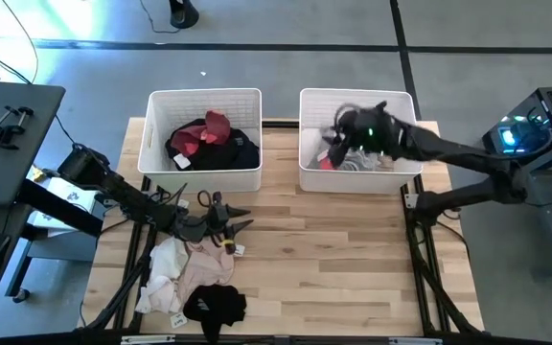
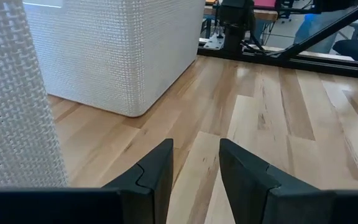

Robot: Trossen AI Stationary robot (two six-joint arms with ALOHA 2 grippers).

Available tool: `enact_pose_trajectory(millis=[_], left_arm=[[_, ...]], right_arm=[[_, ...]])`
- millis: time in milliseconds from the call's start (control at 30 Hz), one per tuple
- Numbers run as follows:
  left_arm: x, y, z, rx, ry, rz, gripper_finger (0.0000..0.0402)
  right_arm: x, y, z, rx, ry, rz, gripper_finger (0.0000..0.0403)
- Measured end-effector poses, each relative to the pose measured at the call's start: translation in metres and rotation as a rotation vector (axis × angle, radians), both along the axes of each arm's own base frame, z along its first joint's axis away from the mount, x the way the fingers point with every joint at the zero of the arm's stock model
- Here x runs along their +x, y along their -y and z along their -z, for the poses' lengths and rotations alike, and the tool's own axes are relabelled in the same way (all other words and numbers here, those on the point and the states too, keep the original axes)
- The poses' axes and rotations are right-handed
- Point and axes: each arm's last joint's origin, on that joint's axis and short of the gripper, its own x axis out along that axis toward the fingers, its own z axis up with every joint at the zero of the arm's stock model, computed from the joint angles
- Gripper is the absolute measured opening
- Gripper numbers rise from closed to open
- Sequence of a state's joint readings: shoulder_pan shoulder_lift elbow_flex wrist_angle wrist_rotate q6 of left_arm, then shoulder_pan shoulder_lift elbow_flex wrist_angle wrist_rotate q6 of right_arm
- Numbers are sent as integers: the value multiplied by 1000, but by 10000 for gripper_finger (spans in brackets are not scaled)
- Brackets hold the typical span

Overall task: Sort clothes
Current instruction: Put the pink underwear into the right white laundry bin

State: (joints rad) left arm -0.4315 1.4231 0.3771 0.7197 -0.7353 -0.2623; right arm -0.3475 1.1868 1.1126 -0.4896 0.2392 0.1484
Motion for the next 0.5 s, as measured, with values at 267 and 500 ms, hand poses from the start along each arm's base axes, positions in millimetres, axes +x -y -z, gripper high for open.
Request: enact_pose_trajectory(millis=[267,500], left_arm=[[0,1,0,1,1,3,120],[-11,20,1,111,-100,155,120]], right_arm=[[39,-102,-11,-166,148,-400,181],[72,-168,26,-182,93,-609,181]])
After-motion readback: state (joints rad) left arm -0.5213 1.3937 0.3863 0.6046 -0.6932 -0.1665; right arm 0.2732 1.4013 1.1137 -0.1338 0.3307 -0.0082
